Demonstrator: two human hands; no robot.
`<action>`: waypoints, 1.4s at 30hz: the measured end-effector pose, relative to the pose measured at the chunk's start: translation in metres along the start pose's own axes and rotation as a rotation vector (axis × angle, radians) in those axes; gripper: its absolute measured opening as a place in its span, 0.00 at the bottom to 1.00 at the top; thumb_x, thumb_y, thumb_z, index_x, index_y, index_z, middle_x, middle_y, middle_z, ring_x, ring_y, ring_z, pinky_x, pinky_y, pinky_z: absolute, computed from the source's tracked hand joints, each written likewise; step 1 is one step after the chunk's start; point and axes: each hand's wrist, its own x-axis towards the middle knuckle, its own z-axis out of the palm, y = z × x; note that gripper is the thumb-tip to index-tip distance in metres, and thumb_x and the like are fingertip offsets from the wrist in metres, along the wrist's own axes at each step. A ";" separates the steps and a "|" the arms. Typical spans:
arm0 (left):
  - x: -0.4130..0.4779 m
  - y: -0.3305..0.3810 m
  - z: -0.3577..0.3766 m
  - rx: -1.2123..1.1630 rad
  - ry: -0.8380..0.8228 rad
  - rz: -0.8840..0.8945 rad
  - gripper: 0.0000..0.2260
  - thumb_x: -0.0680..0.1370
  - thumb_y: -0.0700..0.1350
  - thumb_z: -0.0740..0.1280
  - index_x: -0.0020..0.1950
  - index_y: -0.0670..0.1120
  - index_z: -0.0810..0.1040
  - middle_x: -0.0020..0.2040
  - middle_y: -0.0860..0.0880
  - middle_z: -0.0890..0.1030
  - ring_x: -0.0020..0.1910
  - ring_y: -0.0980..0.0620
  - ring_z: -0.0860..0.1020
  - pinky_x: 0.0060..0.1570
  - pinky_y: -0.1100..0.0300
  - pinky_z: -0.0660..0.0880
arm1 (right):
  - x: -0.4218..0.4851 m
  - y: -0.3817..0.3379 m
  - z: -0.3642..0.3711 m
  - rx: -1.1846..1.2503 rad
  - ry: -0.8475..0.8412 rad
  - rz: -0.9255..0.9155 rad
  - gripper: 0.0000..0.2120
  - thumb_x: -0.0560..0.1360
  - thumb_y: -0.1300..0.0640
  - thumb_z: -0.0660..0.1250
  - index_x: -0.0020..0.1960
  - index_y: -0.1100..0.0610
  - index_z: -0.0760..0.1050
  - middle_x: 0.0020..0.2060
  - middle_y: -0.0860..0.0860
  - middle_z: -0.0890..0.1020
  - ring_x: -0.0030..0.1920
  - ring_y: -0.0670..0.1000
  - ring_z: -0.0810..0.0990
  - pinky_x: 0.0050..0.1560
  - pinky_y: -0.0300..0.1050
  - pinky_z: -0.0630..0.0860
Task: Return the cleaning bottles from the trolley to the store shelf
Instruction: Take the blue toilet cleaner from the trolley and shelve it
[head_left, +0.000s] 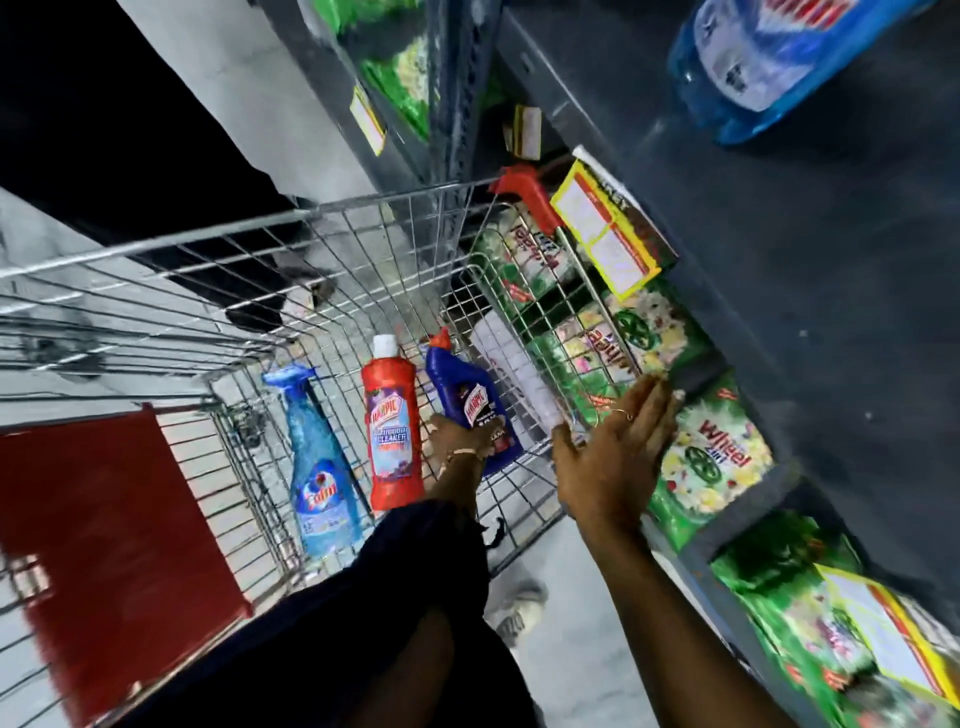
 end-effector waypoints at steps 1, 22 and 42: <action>0.001 0.001 0.001 -0.005 -0.025 0.008 0.42 0.60 0.52 0.79 0.67 0.39 0.63 0.59 0.40 0.78 0.57 0.40 0.78 0.55 0.49 0.77 | 0.000 -0.001 -0.001 0.014 -0.002 0.003 0.47 0.71 0.44 0.66 0.76 0.66 0.44 0.77 0.63 0.50 0.77 0.62 0.47 0.76 0.58 0.47; -0.289 0.045 -0.112 -0.305 -0.579 0.798 0.13 0.74 0.49 0.66 0.58 0.53 0.75 0.52 0.57 0.84 0.50 0.59 0.81 0.48 0.62 0.79 | -0.105 0.040 -0.158 1.405 -0.282 0.206 0.22 0.68 0.34 0.66 0.49 0.49 0.81 0.50 0.48 0.85 0.52 0.48 0.82 0.57 0.52 0.77; -0.467 -0.008 0.079 0.219 -1.192 1.078 0.14 0.79 0.53 0.58 0.52 0.46 0.77 0.49 0.47 0.82 0.49 0.53 0.77 0.55 0.40 0.75 | -0.221 0.304 -0.219 1.565 0.515 0.358 0.09 0.77 0.59 0.62 0.54 0.61 0.77 0.43 0.49 0.83 0.43 0.43 0.80 0.46 0.39 0.77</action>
